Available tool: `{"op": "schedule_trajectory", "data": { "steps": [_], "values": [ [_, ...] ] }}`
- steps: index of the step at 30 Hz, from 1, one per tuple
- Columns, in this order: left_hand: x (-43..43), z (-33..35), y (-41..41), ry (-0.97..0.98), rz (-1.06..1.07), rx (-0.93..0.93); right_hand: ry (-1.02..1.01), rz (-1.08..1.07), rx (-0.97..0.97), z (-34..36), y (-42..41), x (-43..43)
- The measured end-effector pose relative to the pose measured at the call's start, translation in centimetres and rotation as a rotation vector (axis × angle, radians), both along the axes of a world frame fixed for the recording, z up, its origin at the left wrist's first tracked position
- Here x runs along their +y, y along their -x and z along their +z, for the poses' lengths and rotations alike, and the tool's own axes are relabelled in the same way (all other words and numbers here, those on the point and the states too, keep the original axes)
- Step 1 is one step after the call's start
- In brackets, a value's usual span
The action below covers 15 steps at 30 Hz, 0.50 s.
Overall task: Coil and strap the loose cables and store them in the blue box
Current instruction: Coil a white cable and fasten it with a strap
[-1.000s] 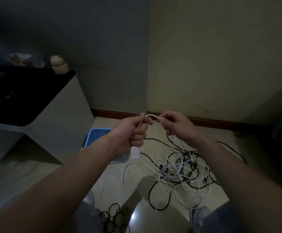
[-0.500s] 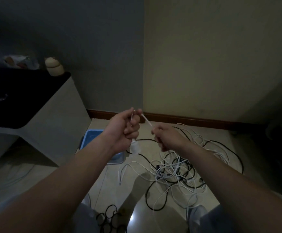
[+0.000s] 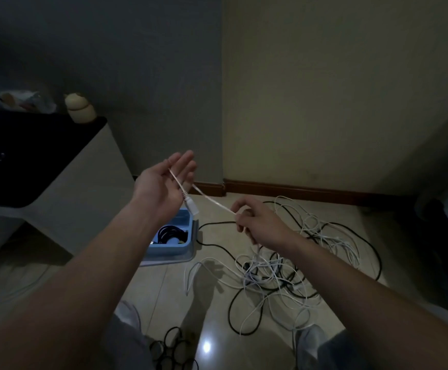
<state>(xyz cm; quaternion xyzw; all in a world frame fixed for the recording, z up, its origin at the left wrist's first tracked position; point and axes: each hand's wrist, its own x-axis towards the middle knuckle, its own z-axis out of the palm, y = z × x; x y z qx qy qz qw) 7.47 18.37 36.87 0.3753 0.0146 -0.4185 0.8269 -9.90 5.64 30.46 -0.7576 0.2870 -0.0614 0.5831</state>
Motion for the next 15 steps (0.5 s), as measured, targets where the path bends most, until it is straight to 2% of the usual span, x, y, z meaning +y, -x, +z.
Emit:
{"op": "schedule_trajectory", "data": {
  "steps": [2, 4, 9, 15],
  "values": [
    [0.0, -0.3, -0.1, 0.000, -0.015, -0.021, 0.175, 0.045, -0.006, 0.3, 0.2, 0.0],
    [-0.2, -0.7, 0.0, -0.024, -0.045, -0.071, 0.264, 0.100, -0.003, 0.9, 0.3, 0.2],
    [-0.9, -1.7, 0.4, -0.227, -0.117, -0.360, 0.223, 0.167, -0.128, 3.2, 0.2, 1.1],
    [-1.5, -2.4, 2.6, -0.410, -0.273, -0.597, 0.137, 0.265, -0.253, 4.6, 0.4, 1.4]
  ]
}}
